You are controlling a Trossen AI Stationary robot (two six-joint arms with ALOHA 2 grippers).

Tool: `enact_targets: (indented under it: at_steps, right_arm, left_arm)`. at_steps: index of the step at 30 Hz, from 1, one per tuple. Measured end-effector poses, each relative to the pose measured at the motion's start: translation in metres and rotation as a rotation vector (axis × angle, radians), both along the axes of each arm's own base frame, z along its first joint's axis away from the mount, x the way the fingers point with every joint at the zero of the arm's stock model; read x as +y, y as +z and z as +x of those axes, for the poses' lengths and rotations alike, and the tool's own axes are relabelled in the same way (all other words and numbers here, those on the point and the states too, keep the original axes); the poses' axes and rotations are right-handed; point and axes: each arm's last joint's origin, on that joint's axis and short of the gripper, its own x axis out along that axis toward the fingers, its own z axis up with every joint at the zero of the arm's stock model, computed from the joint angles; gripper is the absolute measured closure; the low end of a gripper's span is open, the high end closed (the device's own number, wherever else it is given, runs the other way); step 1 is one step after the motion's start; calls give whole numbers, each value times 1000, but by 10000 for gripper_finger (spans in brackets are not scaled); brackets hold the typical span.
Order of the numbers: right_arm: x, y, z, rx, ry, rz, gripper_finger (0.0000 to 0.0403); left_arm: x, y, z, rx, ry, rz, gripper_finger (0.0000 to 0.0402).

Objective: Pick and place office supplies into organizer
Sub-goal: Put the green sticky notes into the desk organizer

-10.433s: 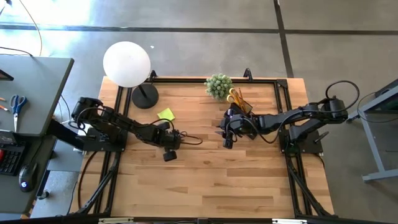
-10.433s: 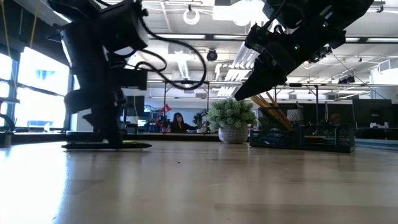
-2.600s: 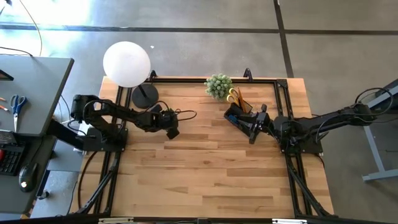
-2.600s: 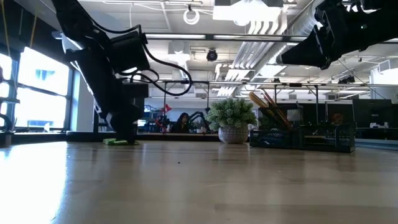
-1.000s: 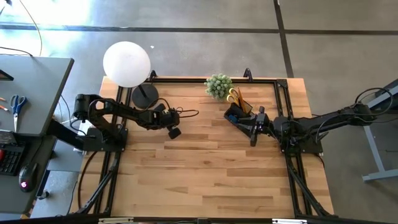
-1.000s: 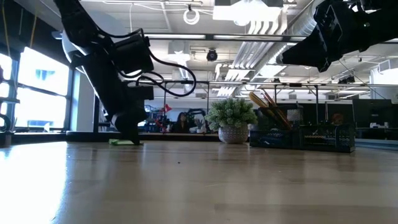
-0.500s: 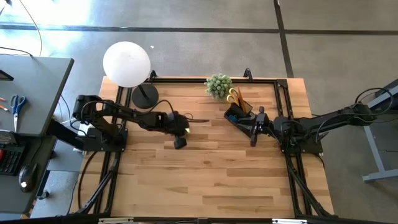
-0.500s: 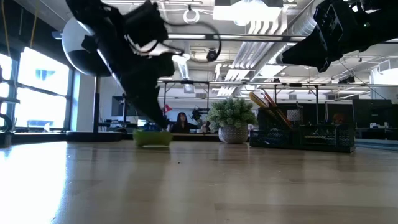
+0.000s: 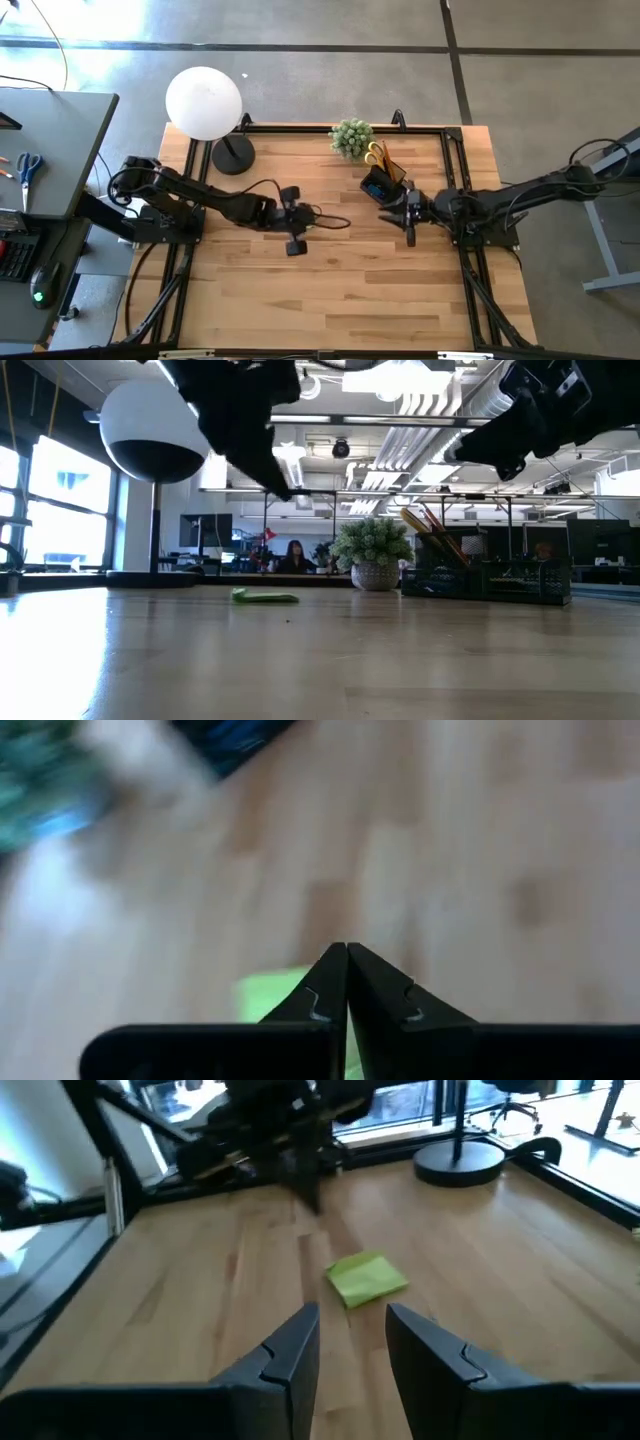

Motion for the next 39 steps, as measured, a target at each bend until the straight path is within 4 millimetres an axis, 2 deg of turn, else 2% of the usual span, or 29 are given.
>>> enact_targets:
  at_steps: [2,7,14,20,24,32,39]
  right_arm:
    - [4,-3,5,6,25,-25,290]
    - [13,-7,21,-51,58,-128,290]
    - [23,-17,50,-106,49,-234,290]
    - [35,-30,97,16,118,-297,290]
    - [37,-44,131,117,129,-360,290]
    - [25,-74,190,328,116,-418,290]
    - [12,-90,221,449,120,-480,290]
  left_arm:
    - [2,-3,-5,56,59,53,401]
    - [13,-17,-21,186,149,58,396]
    - [41,-39,-35,231,264,57,394]
    - [64,-63,-53,263,340,-7,399]
    - [68,-67,-53,230,314,-118,401]
    - [68,-69,-50,160,312,-113,399]
    - [68,-69,-50,152,321,-124,399]
